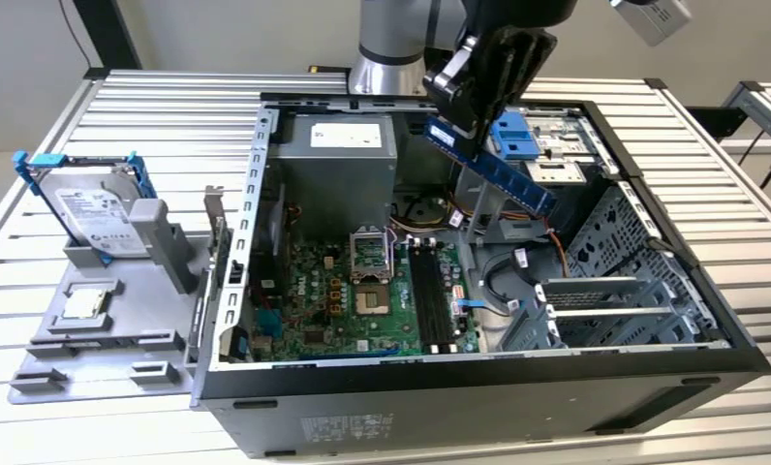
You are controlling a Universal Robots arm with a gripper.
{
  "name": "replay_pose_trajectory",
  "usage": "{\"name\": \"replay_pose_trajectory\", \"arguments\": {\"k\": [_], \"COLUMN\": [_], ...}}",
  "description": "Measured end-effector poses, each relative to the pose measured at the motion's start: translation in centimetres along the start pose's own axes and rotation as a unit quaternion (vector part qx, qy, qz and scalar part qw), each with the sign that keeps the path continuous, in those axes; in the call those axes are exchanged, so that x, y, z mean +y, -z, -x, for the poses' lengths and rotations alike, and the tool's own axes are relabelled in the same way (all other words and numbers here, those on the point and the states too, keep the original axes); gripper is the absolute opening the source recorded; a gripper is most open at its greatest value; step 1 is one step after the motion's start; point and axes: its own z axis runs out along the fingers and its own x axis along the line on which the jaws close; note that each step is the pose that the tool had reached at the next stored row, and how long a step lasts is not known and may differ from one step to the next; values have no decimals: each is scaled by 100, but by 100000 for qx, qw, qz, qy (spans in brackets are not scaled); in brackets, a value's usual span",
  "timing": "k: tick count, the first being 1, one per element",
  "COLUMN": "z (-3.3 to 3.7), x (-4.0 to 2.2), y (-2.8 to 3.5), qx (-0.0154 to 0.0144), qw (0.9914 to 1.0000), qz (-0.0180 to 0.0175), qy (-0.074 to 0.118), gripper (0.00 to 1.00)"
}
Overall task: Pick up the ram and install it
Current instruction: 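Insert the ram into the slot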
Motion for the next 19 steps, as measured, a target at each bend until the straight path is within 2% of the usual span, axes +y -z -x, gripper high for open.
{"name": "replay_pose_trajectory", "arguments": {"k": [4, 9, 16, 19], "z": [-1, -7, -12, -14], "x": [-2, -8, -15, -19], "y": [0, 0, 0, 1], "qx": [-47, -49, -112, -142], "qw": [99966, 99855, 99607, 99437], "qz": [-23, -14, -5, -23], "qy": [-2620, -5392, -8856, -10597], "gripper": [0, 0, 0, 0]}}
